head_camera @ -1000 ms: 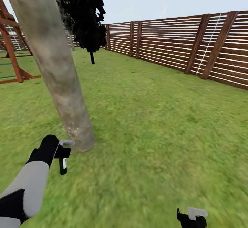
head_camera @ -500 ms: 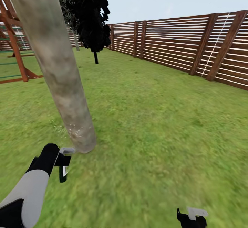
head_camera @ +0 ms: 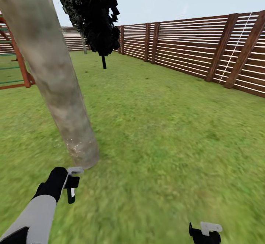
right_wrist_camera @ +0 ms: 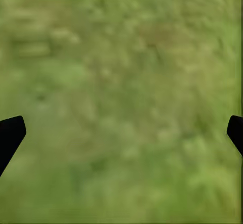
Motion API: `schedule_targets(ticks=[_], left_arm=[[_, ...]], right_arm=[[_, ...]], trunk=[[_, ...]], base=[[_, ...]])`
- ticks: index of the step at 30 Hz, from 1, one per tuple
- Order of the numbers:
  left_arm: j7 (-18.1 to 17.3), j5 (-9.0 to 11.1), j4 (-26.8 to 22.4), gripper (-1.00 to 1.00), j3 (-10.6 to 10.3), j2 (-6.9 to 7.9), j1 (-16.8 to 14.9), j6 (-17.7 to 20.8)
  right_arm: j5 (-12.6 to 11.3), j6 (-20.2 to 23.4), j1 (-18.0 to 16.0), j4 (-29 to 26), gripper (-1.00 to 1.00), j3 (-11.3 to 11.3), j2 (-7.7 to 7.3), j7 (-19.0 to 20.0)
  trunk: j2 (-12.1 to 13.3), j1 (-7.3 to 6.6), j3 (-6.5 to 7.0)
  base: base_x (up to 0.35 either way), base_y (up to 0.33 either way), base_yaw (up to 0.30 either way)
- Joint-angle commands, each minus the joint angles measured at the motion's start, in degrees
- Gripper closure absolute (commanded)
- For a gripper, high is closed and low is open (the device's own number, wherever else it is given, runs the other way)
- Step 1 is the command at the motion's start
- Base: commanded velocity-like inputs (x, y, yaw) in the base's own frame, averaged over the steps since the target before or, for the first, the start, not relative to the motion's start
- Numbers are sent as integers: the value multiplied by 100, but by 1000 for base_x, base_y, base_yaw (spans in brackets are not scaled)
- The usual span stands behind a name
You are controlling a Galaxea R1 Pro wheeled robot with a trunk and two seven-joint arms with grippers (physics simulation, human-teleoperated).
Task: In the garden, pick up the pesticide atomizer on the floor and spray pesticide onto both trees until each tree trunk is fully covered.
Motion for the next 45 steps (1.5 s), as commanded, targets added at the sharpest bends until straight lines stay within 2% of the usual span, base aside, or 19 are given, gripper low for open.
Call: schedule_targets(ticks=[1, 4, 11, 17, 25, 30, 34, 45], left_arm=[[-43, 4, -16, 100, 97, -3, -3, 4], [-35, 66, -26, 100, 154, -7, -1, -12], [-32, 78, 16, 100, 141, -40, 6, -16], [-25, 41, -1, 100, 133, -135, 8, -16], [-14, 51, -33, 100, 161, -125, 5, -16], [264, 75, -6, 100, 142, -149, 8, -16], [307, 85, 14, 100, 141, -155, 8, -16], [308, 87, 19, 100, 146, -155, 8, -16]], right_arm=[[61, -15, -5, 10, -100, -32, -1, -31], [55, -11, -5, 9, -100, -32, -1, -31], [60, -17, -5, 9, -100, -32, -1, -31], [62, -13, -5, 9, -100, -32, -1, -32], [62, -15, -5, 9, -100, -32, -1, -32], [62, -17, -5, 9, -100, -32, -1, -31], [62, -18, -5, 9, -100, -32, -1, -31], [62, -16, -5, 9, -100, -32, -1, -31]], trunk=[[-2, 2, -5], [-2, 2, -5], [-2, 2, -5], [-2, 2, -5], [-2, 2, -5], [-2, 2, -5], [-2, 2, -5], [-2, 2, -5]], base=[[240, -189, 0], [240, -188, 0], [104, -248, 31], [21, -279, 256], [159, -257, 277], [169, -247, 278], [112, -271, 268], [91, -281, 22]])
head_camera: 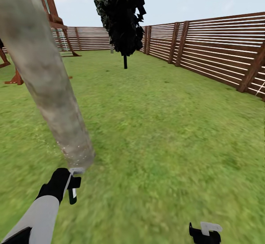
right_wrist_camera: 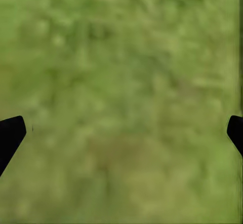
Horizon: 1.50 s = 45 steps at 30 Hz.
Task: In the garden, pick up the pesticide atomizer on the floor and spray pesticide onto both trees until each tree trunk is fully covered.
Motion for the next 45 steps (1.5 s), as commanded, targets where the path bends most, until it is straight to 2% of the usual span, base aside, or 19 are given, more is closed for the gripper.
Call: schedule_targets(ticks=[1, 4, 8, 10, 13, 14, 17, 22, 24, 27, 28, 29, 30, 38, 45], left_arm=[[-52, -61, -14, 100, 28, -5, -6, 17], [-54, -56, -42, 100, 30, -8, -5, 17], [-64, -64, -65, 100, 17, -134, -5, 17], [-65, -68, -90, 100, 14, -142, -10, 38], [-90, -65, -425, 100, 20, -132, -31, 90], [-101, -63, -642, 100, 24, -136, -45, 221], [-130, -61, -1009, 100, 2, -141, -117, 934], [-156, -56, -1086, 100, -13, -141, -867, 1362], [-156, -76, -1082, 100, -22, -158, -1025, 1401], [-156, -90, -1130, 100, -81, -162, -1000, 1368], [-156, -93, -1136, 100, -190, -161, -991, 1365], [-156, -83, -1136, 100, -460, -160, -982, 1388], [-156, -81, -1135, 100, -509, -161, -981, 1395], [-156, -62, -1125, 100, -545, -154, -980, 1406], [-152, -55, -1125, 100, -542, -147, -980, 1406]], right_arm=[[61, -16, -5, 12, -100, -32, -1, -31], [61, -15, -5, 12, -100, -32, -1, -31], [61, -16, -5, 12, -100, -32, -1, -31], [61, -17, -5, 12, -100, -32, 4, -31], [61, -17, -5, 13, -100, -32, 6, -31], [61, -17, -5, 12, -100, -32, 7, -31], [61, -16, -5, 13, -100, -32, 3, -31], [61, -15, -5, 12, -100, -32, 5, -31], [61, -16, -5, 12, -100, -32, 3, -31], [61, -17, -5, 12, -100, -32, -1, -31], [61, -15, -5, 12, -100, -32, -1, -31], [61, -15, -5, 12, -100, -32, -1, -34], [61, -16, -5, 12, -100, -32, -1, -32], [61, -15, -5, 12, -100, -32, -1, -32], [61, -17, -5, 12, -100, -32, -1, -31]], trunk=[[-2, 0, -5], [-2, 0, -5], [-2, 0, -5], [-2, 0, -5], [-2, 0, -5], [-2, 0, -5], [-2, 0, -5], [-2, 0, -5], [-2, 0, -5], [-2, 0, -5], [-2, 0, -5], [-2, 0, -5], [-2, 0, -5], [-2, 0, -5], [-2, 0, -5]], base=[[90, -281, 0], [46, -283, 47], [4, -287, 247], [-70, -269, 274], [-191, -211, 276], [-123, -105, 276], [-37, -32, 277], [-3, -3, 277], [0, 0, 201], [111, -52, 36], [227, -122, 9], [263, -142, 2], [267, -146, 1], [236, -186, 0], [33, -267, 0]])
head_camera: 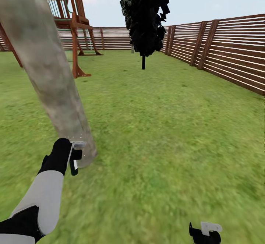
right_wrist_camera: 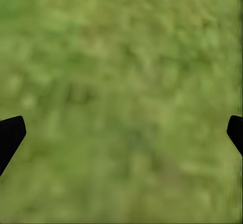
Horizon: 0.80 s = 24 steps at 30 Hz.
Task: In the garden, pick up the pesticide atomizer on the floor and spray pesticide onto both trees until each tree trunk is fully covered.
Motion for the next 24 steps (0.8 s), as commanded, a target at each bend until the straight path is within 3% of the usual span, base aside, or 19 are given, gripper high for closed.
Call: schedule_targets(ticks=[1, 6, 12, 17, 24], left_arm=[[-54, -59, -9, 100, 27, -8, -6, 14], [-43, -73, -7, 100, 73, 31, 1, 14], [-32, -95, 27, 100, 63, 143, 19, -2], [-32, -76, 39, 100, 54, 123, 21, -3], [-27, -75, 38, 100, 48, 100, 18, -3]], right_arm=[[61, -15, -5, 12, -100, -32, -1, -31], [61, -15, -5, 12, -100, -32, -1, -32], [61, -15, -5, 12, -100, -32, -1, -31], [61, -13, -5, 12, -100, -32, -1, -31], [61, -15, -5, 12, -100, -32, -1, -31]], trunk=[[-2, -1, -5], [-2, -1, -5], [-2, -1, -5], [-2, -1, -5], [-2, -1, -5]], base=[[1, -275, 0], [21, -275, 25], [165, -247, 251], [258, -179, 217], [301, -107, 13]])
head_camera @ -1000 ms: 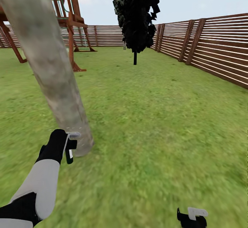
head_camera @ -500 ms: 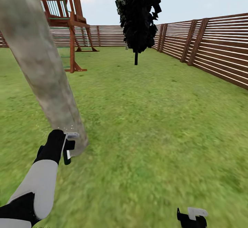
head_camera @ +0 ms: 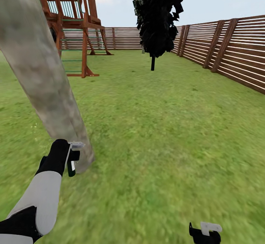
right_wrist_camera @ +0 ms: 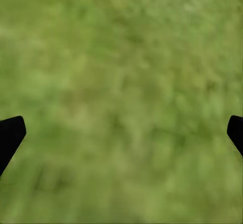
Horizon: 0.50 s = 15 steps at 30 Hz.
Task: In the garden, pick up the pesticide atomizer on the floor and spray pesticide onto both trees until each tree trunk is fully covered.
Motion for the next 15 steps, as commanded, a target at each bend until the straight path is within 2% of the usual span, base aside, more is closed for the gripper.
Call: schedule_targets(ticks=[1, 5, 15], left_arm=[[-51, -61, -3, 100, 16, -3, -4, 14], [-27, -61, 0, 100, 14, -13, -8, 21], [-18, -73, -7, 100, 36, -20, -10, 23]], right_arm=[[61, -16, -5, 11, -100, -32, -1, -32], [61, -16, -5, 13, -100, -32, -1, -32], [61, -15, -5, 15, -100, -32, 0, -34]], trunk=[[-2, 2, -5], [-2, 2, -5], [-2, 2, -5]], base=[[290, -133, 14], [176, -208, 171], [5, -273, 274]])
